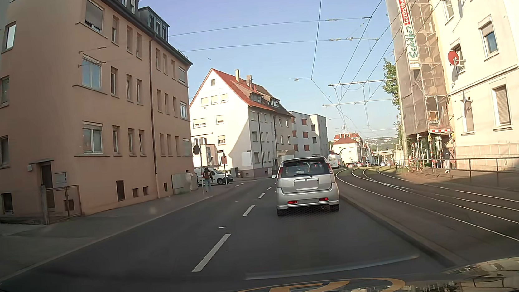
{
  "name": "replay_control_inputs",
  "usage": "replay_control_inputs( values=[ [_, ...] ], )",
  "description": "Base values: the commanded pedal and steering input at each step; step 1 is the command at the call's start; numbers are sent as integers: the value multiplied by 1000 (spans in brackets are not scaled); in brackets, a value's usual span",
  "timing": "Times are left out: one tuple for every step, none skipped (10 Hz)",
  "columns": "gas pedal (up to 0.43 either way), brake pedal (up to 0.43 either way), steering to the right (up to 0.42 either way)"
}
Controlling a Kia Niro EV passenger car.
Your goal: Follow the waypoints while adhering to traffic rules and regulations
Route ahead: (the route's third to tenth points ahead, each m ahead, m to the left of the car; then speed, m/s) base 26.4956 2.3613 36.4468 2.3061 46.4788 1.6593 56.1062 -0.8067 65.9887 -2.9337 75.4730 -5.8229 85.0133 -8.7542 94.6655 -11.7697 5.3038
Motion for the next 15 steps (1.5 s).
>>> replay_control_inputs(
  values=[
    [138, 0, 3],
    [150, 0, 3],
    [150, 0, 3],
    [150, 0, 3],
    [138, 0, 3],
    [138, 0, 3],
    [138, 0, 3],
    [130, 0, 3],
    [130, 0, 3],
    [130, 0, 3],
    [138, 0, 3],
    [150, 0, 3],
    [157, 0, 3],
    [157, 0, 3],
    [157, 0, 3]
  ],
)
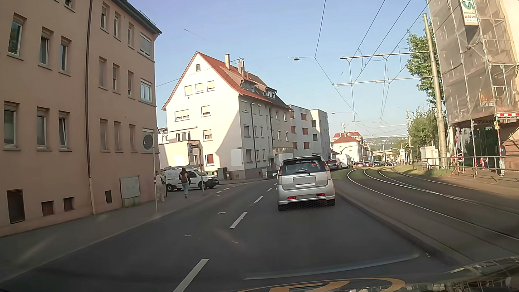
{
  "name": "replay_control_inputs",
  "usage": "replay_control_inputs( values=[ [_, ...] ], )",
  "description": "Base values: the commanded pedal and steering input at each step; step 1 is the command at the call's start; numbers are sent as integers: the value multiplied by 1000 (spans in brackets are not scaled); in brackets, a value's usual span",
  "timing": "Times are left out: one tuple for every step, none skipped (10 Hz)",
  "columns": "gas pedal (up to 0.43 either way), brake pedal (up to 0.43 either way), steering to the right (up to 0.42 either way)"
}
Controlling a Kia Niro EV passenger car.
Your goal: Follow the waypoints while adhering to traffic rules and regulations
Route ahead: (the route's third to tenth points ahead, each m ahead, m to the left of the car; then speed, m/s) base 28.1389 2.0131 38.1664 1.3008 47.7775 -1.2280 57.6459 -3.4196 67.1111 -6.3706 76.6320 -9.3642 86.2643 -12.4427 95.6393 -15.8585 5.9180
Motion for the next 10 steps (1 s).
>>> replay_control_inputs(
  values=[
    [157, 0, 3],
    [169, 0, 3],
    [169, 0, 3],
    [169, 0, 3],
    [169, 0, 3],
    [150, 0, 3],
    [150, 0, 2],
    [138, 0, 3],
    [138, 0, 3],
    [138, 0, 3]
  ],
)
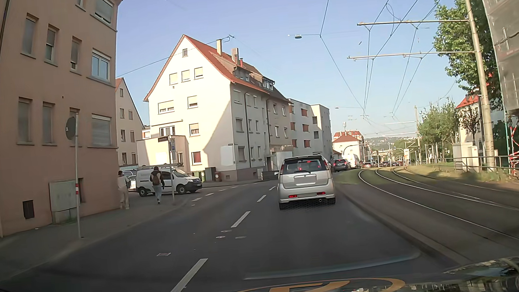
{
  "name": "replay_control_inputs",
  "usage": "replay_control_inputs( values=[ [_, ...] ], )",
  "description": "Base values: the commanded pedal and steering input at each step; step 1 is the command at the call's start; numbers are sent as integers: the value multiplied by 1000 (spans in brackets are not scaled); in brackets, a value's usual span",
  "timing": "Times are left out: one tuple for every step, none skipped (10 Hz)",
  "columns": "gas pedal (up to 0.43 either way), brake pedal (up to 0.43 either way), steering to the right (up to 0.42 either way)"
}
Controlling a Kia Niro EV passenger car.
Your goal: Follow the waypoints while adhering to traffic rules and regulations
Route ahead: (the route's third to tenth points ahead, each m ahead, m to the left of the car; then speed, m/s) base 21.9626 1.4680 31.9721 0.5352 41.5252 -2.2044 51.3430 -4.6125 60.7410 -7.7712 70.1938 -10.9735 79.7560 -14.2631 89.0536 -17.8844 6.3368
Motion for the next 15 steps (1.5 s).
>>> replay_control_inputs(
  values=[
    [130, 0, 3],
    [130, 0, 3],
    [118, 0, 3],
    [118, 0, 3],
    [98, 0, 3],
    [98, 0, 3],
    [98, 0, 3],
    [98, 0, 3],
    [87, 0, 3],
    [67, 0, 3],
    [0, 0, 5],
    [0, 0, 9],
    [0, 0, 12],
    [0, 0, 14],
    [0, 0, 14]
  ],
)
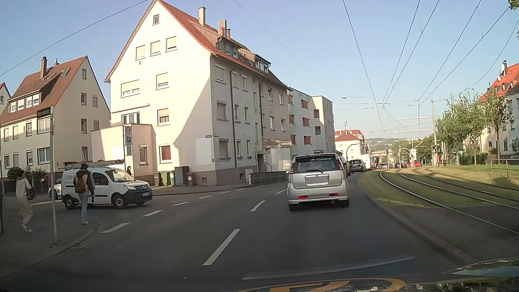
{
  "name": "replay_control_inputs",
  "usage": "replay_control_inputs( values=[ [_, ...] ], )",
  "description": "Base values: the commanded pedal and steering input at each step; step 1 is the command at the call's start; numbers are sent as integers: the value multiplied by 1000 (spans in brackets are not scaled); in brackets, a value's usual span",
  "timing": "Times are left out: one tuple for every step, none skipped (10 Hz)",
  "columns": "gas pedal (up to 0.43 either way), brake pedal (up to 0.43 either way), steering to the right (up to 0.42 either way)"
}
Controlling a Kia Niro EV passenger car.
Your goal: Follow the waypoints while adhering to traffic rules and regulations
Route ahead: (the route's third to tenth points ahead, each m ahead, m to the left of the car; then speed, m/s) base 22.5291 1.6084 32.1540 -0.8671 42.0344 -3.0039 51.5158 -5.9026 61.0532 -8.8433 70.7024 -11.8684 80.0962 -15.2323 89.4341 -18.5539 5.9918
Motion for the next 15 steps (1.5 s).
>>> replay_control_inputs(
  values=[
    [0, 0, 14],
    [0, 0, 14],
    [0, 0, 15],
    [0, 0, 15],
    [0, 0, 17],
    [0, 0, 18],
    [0, 0, 19],
    [0, 0, 21],
    [0, 0, 23],
    [0, 0, 26],
    [0, 0, 29],
    [0, 0, 33],
    [0, 0, 35],
    [20, 0, 38],
    [39, 0, 42]
  ],
)
